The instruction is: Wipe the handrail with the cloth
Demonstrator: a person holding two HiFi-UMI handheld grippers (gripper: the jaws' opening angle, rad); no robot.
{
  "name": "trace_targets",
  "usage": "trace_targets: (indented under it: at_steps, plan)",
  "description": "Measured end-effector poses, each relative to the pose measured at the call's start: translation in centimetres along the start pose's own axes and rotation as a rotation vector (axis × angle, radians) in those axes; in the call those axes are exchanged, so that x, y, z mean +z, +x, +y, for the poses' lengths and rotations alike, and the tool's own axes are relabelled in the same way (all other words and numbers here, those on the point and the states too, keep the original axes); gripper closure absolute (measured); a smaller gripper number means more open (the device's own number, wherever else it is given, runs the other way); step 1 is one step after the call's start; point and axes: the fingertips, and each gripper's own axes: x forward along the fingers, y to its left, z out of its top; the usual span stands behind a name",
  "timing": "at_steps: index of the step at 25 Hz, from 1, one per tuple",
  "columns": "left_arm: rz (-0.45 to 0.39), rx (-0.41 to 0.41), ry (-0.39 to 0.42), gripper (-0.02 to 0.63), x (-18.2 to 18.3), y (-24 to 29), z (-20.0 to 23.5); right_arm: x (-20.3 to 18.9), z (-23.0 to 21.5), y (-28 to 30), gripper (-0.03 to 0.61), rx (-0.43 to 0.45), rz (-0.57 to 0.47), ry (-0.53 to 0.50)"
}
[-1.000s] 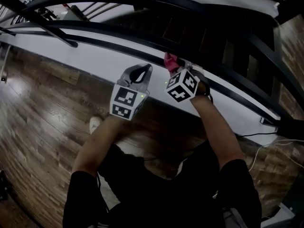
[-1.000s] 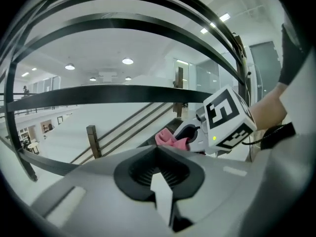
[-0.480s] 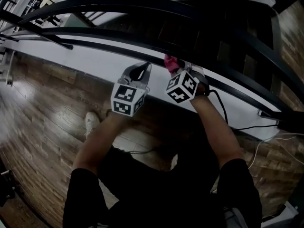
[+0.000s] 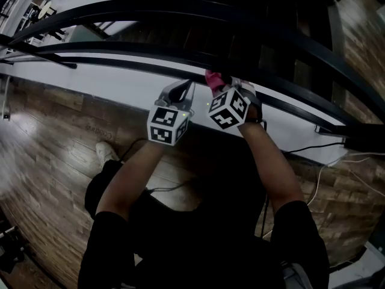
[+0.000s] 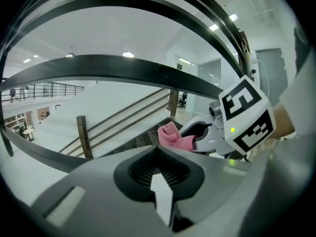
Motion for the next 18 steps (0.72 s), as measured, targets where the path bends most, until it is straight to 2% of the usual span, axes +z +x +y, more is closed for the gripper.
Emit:
trace_targets:
  at_steps: [3, 7, 14, 18]
  plan:
    - [-0.008, -0.015, -0.033, 0.614, -0.1, 0.4, -1.5, -1.7, -0.6, -0.6, 0.529, 0.002, 0.013, 0.029]
    - [0.001, -0.071, -0.011, 0.614, 0.0, 1.1, -3.8, -3.4, -1.7, -1.5, 0.529, -0.014, 0.021, 0.075]
    - [0.014, -0.156, 0.000, 0.614, -0.3, 2.7, -8.1, -6.1, -3.5, -3.8, 0.529, -0.090, 0.040, 0.054]
    - [0.007, -0.200, -0.066, 0.614, -0.1, 3.8, -10.3, -8.4, -5.0, -5.2, 0.529, -0.122, 0.049, 0.092]
